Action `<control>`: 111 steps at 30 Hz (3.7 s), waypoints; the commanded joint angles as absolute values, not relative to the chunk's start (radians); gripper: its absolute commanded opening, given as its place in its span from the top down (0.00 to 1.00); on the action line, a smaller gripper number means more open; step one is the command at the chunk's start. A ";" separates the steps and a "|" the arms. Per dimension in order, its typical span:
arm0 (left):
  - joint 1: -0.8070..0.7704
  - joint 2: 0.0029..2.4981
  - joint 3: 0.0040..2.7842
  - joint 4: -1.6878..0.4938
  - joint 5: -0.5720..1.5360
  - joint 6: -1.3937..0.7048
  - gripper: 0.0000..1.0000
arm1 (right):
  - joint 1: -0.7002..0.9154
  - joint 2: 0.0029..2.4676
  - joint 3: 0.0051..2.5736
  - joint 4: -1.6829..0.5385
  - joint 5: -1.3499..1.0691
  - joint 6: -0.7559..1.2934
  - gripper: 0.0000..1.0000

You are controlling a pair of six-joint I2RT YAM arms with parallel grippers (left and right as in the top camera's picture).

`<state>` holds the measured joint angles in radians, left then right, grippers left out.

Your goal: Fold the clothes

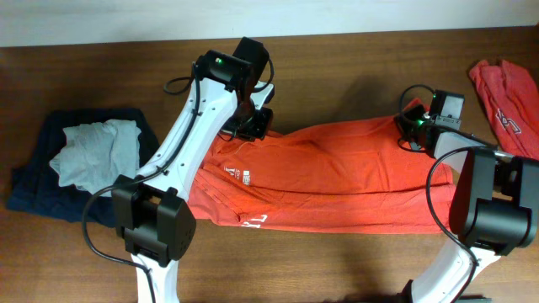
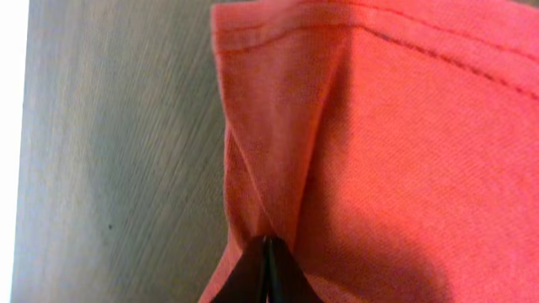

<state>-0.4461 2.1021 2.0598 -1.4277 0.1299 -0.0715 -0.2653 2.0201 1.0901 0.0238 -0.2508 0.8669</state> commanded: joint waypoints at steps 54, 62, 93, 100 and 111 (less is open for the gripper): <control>-0.501 2.094 2.062 -1.497 0.111 -0.078 1.00 | -0.282 2.204 1.550 -0.469 -0.278 0.639 0.42; -0.501 2.094 2.062 -1.497 0.111 -0.078 1.00 | -0.281 2.208 1.550 -0.530 -0.136 0.664 0.68; -0.501 2.094 2.063 -1.486 0.081 -0.077 1.00 | -0.290 1.981 1.725 -0.982 -0.021 0.441 0.96; -0.501 2.094 2.063 -1.542 0.080 -0.073 0.99 | -0.297 1.950 1.725 -1.172 0.053 0.396 0.96; -0.501 2.094 2.063 -1.621 0.031 -0.074 0.99 | -0.295 1.946 1.724 -1.413 0.184 0.344 0.96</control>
